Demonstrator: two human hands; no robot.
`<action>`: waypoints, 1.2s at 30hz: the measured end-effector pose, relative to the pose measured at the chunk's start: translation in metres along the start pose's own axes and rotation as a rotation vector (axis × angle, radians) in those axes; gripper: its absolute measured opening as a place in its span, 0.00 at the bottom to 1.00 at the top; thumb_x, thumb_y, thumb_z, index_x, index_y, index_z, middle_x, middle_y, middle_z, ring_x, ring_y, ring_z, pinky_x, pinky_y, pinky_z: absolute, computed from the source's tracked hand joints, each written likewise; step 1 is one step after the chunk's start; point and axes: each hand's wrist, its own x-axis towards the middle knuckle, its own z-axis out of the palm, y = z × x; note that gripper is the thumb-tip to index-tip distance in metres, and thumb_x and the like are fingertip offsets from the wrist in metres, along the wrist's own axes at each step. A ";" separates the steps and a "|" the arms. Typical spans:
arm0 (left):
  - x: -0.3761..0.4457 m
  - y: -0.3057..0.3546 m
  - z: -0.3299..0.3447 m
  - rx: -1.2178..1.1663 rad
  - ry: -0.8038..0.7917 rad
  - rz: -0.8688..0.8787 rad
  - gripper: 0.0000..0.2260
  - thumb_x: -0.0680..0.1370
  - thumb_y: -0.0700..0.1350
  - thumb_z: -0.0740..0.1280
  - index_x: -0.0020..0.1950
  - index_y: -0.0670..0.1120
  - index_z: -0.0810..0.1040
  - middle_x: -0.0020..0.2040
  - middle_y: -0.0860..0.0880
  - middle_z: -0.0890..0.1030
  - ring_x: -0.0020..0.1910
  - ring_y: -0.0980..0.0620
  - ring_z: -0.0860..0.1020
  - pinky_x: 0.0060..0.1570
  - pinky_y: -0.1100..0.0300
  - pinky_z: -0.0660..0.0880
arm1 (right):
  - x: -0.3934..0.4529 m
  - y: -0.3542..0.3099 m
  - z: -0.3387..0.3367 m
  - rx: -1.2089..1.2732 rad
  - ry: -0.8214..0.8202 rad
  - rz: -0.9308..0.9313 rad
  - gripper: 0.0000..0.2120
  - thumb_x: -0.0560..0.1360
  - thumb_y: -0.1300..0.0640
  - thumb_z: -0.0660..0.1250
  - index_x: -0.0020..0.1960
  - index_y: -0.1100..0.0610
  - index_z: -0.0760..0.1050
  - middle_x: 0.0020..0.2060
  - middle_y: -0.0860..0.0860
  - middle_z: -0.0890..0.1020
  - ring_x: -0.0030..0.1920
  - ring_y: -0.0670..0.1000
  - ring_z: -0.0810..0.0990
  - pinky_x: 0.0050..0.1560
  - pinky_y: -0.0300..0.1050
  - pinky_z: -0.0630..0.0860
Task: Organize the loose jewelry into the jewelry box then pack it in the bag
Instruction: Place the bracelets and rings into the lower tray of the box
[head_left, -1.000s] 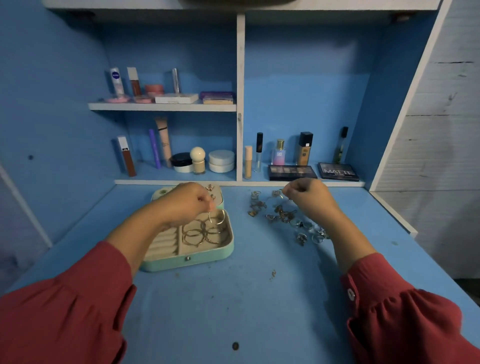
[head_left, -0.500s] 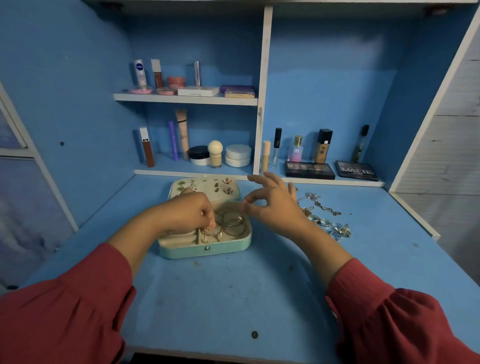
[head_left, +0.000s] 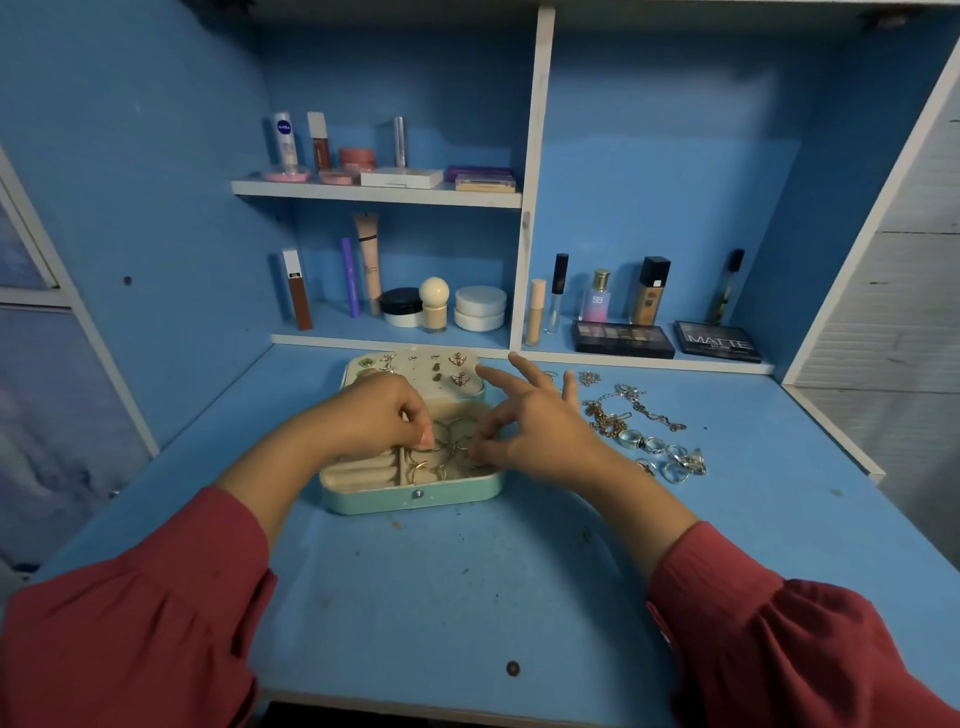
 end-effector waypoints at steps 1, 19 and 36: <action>0.001 0.000 -0.001 -0.041 0.037 -0.004 0.06 0.74 0.40 0.72 0.38 0.49 0.83 0.38 0.57 0.81 0.38 0.62 0.77 0.39 0.70 0.71 | 0.000 -0.001 0.000 -0.005 -0.006 0.001 0.05 0.72 0.49 0.70 0.43 0.48 0.83 0.76 0.40 0.57 0.76 0.45 0.42 0.70 0.65 0.31; 0.025 -0.050 0.002 -0.651 0.694 -0.153 0.07 0.76 0.37 0.68 0.41 0.47 0.80 0.42 0.51 0.81 0.43 0.54 0.79 0.40 0.67 0.72 | 0.003 0.006 0.003 0.269 0.005 0.041 0.05 0.68 0.51 0.76 0.35 0.44 0.82 0.70 0.40 0.68 0.74 0.44 0.55 0.74 0.57 0.42; 0.041 -0.078 0.012 -0.397 0.606 -0.296 0.12 0.75 0.30 0.55 0.40 0.43 0.74 0.40 0.43 0.74 0.39 0.49 0.72 0.38 0.59 0.66 | 0.051 0.009 0.018 0.508 0.226 0.358 0.11 0.78 0.58 0.66 0.58 0.57 0.81 0.51 0.52 0.83 0.48 0.49 0.78 0.51 0.43 0.74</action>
